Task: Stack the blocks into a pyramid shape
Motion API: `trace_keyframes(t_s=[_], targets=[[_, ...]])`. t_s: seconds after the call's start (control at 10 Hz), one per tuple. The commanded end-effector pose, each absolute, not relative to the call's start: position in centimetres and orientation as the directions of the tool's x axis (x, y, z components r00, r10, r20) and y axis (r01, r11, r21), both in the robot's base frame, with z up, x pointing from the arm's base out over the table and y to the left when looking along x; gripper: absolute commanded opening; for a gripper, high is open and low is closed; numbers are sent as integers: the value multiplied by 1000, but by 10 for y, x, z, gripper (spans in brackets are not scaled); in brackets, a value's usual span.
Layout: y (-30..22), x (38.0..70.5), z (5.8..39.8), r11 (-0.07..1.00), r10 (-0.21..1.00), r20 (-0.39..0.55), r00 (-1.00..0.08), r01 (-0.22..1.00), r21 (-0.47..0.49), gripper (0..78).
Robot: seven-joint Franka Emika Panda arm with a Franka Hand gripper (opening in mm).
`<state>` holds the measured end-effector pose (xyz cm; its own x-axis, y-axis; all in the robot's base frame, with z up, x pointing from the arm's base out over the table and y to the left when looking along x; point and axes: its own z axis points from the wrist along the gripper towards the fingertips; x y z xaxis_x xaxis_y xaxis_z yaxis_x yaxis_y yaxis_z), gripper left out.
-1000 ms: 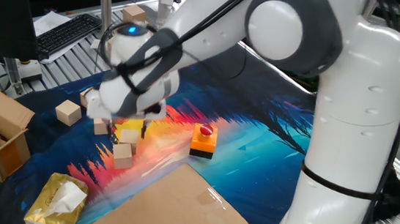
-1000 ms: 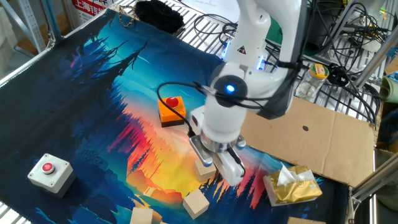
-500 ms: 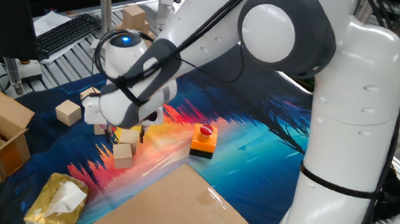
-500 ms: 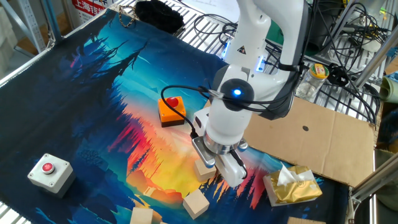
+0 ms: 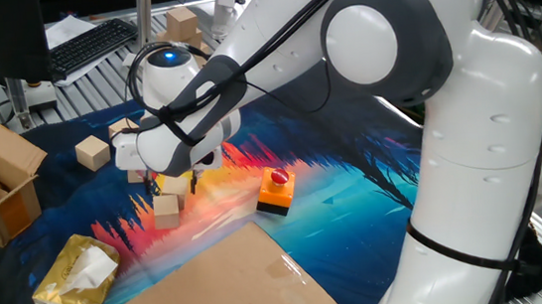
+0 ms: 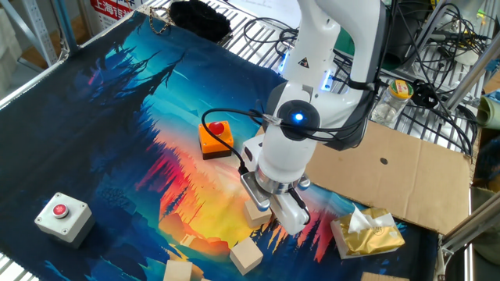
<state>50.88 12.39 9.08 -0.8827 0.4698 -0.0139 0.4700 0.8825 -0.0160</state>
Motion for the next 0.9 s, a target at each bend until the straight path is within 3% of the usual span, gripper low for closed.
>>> trace_keyframes(t_s=[0.1, 0.5, 0.6, 0.9], targets=[[118, 514, 89, 881, 472, -20, -881, 473, -13, 775], [117, 515, 89, 887, 462, -23, -887, 462, -7, 775], [117, 515, 89, 886, 463, -27, -886, 463, -5, 11], [117, 515, 89, 886, 463, -27, -886, 463, -5, 11]])
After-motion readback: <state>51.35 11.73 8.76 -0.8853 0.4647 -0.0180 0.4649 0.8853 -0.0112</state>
